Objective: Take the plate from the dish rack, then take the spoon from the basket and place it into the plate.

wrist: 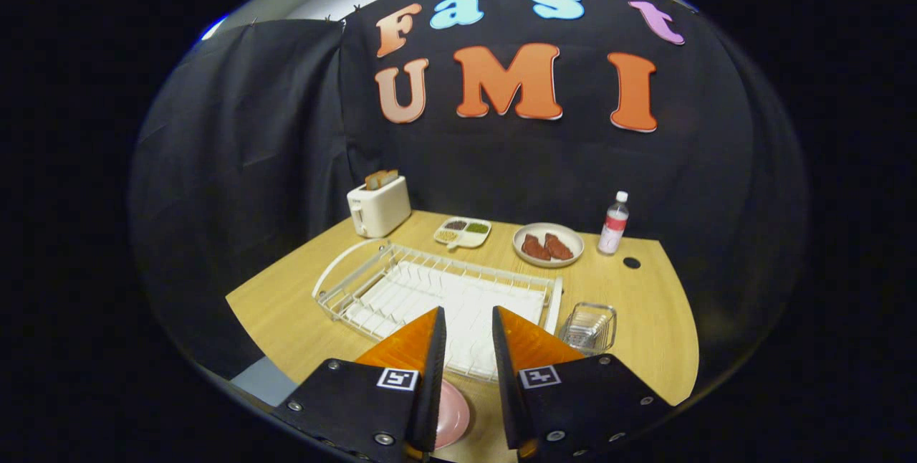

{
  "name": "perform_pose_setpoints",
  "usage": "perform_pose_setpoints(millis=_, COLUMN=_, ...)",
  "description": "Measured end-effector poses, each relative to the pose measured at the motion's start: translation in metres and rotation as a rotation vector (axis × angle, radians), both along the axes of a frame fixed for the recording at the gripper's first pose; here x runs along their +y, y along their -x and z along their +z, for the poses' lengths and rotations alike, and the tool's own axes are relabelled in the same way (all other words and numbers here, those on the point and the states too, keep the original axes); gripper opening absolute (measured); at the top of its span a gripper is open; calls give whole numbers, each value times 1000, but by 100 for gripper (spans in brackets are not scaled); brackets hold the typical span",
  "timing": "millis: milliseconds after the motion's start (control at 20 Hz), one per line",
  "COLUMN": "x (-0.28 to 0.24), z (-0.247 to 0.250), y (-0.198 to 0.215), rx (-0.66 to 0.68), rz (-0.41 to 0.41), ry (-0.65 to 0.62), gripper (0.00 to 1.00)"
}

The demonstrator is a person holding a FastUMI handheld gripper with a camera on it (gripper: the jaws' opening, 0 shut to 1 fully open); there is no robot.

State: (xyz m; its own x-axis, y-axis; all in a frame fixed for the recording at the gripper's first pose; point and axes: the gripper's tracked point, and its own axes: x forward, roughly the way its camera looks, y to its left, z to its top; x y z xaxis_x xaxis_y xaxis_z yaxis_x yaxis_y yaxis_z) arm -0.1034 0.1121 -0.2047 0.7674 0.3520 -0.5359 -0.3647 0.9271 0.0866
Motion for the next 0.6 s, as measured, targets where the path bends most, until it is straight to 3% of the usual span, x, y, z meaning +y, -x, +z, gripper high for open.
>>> perform_pose_setpoints(millis=450, x=-20, z=124, y=-45, rx=-282, rz=-81, ry=-6, gripper=54)
perform_pose_setpoints(millis=600, x=-20, z=149, y=-53, rx=-352, rz=-99, ry=1, gripper=66)
